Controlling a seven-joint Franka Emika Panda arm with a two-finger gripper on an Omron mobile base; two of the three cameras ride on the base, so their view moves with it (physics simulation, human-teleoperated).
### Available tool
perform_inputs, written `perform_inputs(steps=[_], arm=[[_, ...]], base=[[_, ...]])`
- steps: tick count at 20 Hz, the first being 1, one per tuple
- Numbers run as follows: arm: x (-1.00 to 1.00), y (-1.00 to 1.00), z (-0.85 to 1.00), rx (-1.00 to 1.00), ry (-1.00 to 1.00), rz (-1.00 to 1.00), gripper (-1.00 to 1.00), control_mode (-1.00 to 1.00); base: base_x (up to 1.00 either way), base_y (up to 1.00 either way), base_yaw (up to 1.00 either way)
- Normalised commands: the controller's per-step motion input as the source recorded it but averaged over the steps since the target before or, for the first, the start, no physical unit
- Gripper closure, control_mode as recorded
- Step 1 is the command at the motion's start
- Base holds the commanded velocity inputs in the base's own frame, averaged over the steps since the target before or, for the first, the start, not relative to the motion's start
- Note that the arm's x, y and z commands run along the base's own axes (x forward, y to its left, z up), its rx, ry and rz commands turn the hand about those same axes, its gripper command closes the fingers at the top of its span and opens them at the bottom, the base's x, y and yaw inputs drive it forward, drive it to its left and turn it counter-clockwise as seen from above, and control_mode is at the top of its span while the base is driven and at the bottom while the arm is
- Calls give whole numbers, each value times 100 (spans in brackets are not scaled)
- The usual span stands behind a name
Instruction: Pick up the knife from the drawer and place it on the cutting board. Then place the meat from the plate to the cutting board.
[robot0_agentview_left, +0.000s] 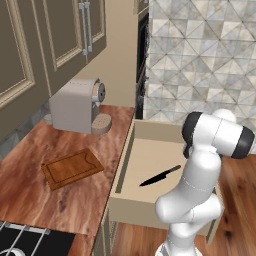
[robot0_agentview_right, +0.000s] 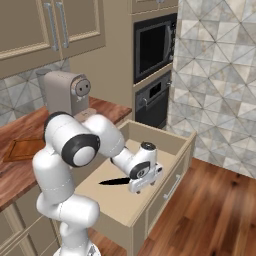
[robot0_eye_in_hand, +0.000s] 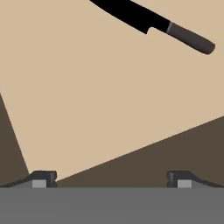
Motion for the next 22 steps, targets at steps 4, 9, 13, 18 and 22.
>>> perform_inputs(steps=[4, 9, 13, 18, 22], arm=[[48, 0, 33, 0, 0, 1, -100, -100], [52, 5, 26, 0, 0, 0, -100, -100], [55, 5, 5, 1, 0, 0, -100, -100], [54, 7, 0, 4, 0, 0, -100, -100], [45, 10, -1, 3, 0, 0, -100, -100]], base=[[0, 0, 0], [0, 0, 0], [0, 0, 0], [0, 0, 0], [0, 0, 0]])
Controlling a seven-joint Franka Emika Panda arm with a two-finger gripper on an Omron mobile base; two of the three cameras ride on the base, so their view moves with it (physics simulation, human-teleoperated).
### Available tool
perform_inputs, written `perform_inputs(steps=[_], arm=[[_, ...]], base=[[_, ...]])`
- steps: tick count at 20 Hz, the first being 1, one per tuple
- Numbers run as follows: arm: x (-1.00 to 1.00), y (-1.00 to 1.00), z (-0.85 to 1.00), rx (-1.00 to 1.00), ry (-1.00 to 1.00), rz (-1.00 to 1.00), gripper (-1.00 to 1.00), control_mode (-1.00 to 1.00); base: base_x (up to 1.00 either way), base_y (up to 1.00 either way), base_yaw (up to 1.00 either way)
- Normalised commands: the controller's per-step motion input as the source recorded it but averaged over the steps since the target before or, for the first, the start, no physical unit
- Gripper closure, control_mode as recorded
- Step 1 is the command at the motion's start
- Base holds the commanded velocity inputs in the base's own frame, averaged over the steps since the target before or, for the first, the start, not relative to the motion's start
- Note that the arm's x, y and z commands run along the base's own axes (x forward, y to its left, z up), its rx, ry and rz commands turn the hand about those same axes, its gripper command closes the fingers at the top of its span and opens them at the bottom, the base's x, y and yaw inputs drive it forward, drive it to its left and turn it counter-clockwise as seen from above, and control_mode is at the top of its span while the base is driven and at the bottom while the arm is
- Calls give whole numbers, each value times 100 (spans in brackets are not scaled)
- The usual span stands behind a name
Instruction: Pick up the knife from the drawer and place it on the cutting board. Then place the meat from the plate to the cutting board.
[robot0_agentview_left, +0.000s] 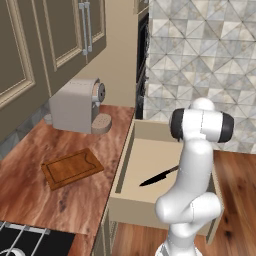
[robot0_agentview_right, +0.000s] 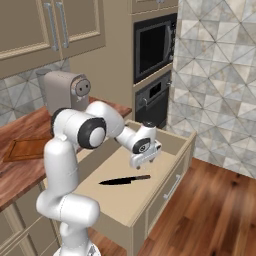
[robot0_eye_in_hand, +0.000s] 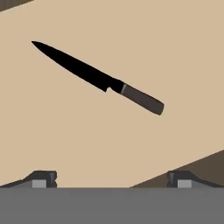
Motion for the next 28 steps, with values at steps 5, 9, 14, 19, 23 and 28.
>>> perform_inputs(steps=[5, 9, 14, 19, 23, 28], arm=[[25, 16, -2, 1, 0, -10, -100, -100], [15, 34, -5, 0, 0, -18, -100, -100], [2, 26, -12, 0, 0, -23, -100, -100], [-17, 10, -15, 0, 0, -36, -100, -100], [-38, 0, -14, 1, 0, -43, -100, -100], [-23, 0, -11, 4, 0, -44, -100, -100]], base=[[0, 0, 0], [0, 0, 0], [0, 0, 0], [0, 0, 0], [0, 0, 0], [0, 0, 0]])
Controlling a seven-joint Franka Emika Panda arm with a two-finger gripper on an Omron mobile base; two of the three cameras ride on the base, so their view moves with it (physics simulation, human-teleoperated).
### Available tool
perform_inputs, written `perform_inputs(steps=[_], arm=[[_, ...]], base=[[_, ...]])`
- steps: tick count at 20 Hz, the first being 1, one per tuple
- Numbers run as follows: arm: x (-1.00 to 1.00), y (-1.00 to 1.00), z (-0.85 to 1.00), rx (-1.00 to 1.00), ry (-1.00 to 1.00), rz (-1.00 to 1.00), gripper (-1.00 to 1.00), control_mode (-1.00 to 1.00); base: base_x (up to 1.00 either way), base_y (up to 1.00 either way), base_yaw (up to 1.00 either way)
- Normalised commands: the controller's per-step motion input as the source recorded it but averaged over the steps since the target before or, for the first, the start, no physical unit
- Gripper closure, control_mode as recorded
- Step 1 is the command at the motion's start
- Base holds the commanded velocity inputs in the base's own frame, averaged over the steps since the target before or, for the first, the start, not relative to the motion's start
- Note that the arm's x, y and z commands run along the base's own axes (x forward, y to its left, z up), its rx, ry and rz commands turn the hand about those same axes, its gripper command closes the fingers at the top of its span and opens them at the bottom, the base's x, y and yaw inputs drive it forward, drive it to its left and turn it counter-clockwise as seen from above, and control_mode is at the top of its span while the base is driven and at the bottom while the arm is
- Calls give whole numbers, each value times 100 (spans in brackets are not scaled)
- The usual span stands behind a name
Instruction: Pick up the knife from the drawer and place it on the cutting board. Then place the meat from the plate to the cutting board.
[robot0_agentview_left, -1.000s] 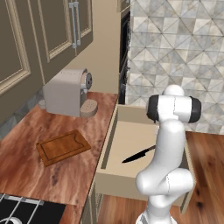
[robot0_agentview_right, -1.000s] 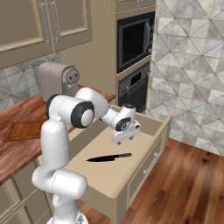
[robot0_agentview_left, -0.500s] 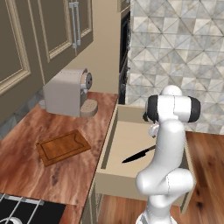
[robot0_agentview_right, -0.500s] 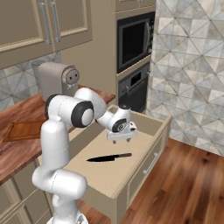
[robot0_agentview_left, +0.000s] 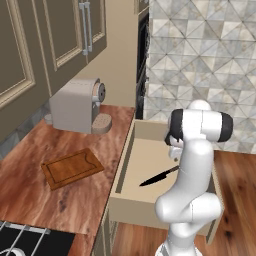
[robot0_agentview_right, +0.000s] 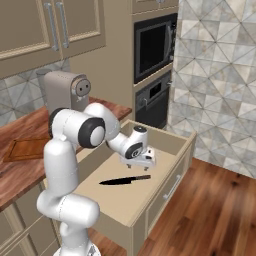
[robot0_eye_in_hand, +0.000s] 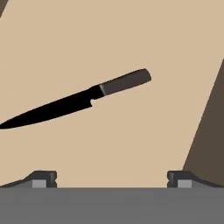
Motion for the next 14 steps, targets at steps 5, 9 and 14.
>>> perform_inputs(steps=[5, 9, 14], arm=[[-4, 0, -8, 6, 0, -44, -100, -100], [0, 0, -6, 9, 0, -41, -100, -100], [0, 0, -10, 8, 0, -37, -100, -100]], base=[[0, 0, 0], [0, 0, 0], [0, 0, 0]])
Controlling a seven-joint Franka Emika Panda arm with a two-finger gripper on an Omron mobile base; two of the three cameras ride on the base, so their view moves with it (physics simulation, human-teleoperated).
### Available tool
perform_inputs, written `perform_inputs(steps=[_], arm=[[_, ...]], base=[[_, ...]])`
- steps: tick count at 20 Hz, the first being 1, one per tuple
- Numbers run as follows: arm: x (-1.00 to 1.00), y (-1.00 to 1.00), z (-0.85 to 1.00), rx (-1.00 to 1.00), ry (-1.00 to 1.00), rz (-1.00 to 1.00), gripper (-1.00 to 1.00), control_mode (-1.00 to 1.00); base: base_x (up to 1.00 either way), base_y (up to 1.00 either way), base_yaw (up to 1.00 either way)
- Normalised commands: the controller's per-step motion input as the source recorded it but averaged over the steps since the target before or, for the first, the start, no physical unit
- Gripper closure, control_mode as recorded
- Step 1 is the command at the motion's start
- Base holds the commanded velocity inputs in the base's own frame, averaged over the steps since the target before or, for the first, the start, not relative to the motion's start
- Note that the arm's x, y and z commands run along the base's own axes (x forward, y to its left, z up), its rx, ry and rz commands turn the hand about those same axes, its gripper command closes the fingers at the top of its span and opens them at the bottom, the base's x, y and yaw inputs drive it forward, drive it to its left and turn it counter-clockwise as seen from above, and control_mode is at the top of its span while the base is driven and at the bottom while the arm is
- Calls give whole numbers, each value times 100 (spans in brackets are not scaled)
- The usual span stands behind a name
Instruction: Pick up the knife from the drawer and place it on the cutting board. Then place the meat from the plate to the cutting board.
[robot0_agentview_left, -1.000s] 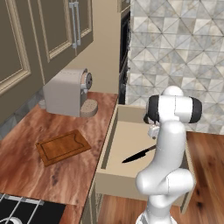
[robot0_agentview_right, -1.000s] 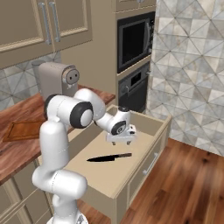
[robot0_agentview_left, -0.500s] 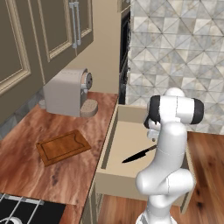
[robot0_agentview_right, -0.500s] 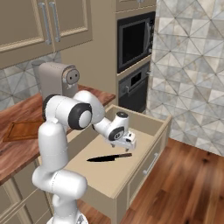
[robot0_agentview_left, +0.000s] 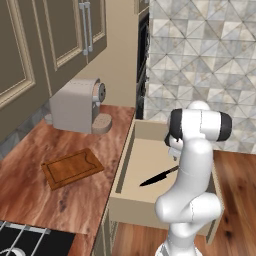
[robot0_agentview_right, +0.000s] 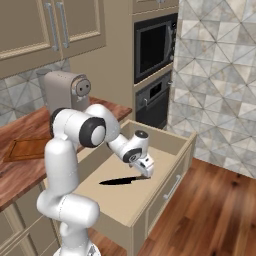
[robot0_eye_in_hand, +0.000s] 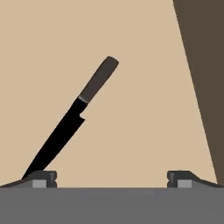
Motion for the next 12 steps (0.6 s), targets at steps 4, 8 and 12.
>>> perform_inputs(steps=[4, 8, 12], arm=[[0, 0, -16, 6, 0, -35, -100, -100], [4, 0, -18, 2, 2, -32, -100, -100], [10, 0, -17, 0, 3, -27, -100, -100]], base=[[0, 0, 0], [0, 0, 0], [0, 0, 0]])
